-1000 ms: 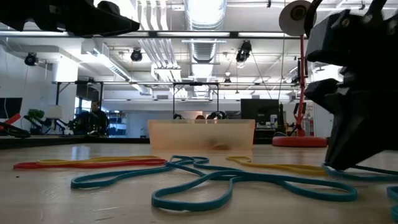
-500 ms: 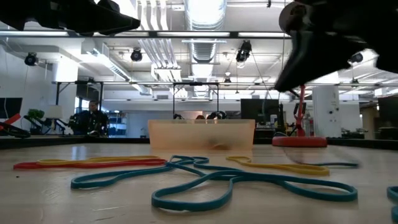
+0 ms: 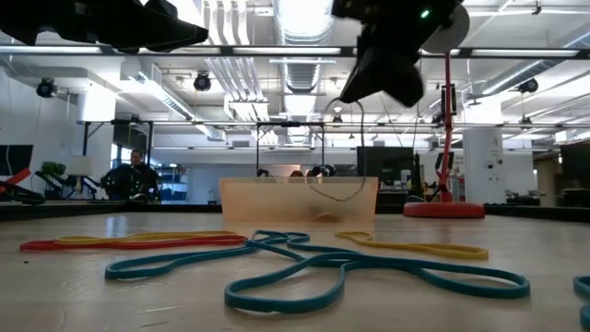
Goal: Pick and place rubber bands into bin
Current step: Put the blue rubber band into the orange bin
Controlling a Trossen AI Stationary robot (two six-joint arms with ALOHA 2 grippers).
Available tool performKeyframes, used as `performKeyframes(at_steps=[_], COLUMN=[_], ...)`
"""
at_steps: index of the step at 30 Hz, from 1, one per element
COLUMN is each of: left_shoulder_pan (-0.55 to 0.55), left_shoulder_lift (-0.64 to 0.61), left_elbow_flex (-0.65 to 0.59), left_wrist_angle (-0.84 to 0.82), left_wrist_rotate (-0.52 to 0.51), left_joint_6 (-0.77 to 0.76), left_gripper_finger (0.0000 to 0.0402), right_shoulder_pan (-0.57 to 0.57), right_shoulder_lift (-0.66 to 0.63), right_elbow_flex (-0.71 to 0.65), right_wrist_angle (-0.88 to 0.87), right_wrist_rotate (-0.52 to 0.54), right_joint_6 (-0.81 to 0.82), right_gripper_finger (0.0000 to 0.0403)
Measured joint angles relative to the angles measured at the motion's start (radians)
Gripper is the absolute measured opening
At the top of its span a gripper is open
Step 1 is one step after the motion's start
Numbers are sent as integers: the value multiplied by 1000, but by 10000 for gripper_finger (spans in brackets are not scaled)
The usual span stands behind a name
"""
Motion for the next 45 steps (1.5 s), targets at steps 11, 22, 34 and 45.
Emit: performKeyframes(at_steps=[11,22,34,45], left_shoulder_pan=[0,0,0,0], left_shoulder_lift=[0,0,0,0], left_elbow_flex=[0,0,0,-1], left_wrist_angle=[-1,-10,-13,-16], left_wrist_rotate=[0,0,0,0], left_joint_6=[0,1,2,5], left_gripper_finger=[173,173,173,173], right_shoulder_pan=[-264,-426,-526,-553], right_shoulder_lift=[0,0,0,3], right_elbow_flex=[-2,7,0,-28], right_wrist_angle=[118,233,260,259], right_wrist_rotate=[3,-133,-381,-613], right_joint_6=[-156,-262,-209,-201], right_gripper_finger=[8,8,9,83])
